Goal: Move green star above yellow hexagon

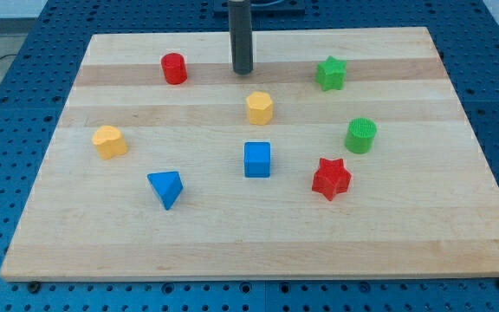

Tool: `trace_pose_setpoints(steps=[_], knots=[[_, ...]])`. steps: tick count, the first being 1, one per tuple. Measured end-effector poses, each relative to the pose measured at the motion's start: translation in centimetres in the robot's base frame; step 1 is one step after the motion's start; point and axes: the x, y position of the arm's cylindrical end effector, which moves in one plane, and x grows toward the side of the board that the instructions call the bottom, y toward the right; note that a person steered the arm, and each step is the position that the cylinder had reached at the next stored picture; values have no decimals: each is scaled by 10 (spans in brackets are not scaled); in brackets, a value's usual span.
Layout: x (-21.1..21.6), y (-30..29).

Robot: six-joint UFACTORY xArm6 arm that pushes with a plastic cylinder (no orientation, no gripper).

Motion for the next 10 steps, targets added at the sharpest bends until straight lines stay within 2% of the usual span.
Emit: trace_pose_setpoints(steps=[1,2,3,4,5,6,7,8,9,10], knots=[[-26,42],[-29,127],[-3,176],[5,165],[15,112],[47,57],[26,60],[-2,108],[13,157],[36,158]])
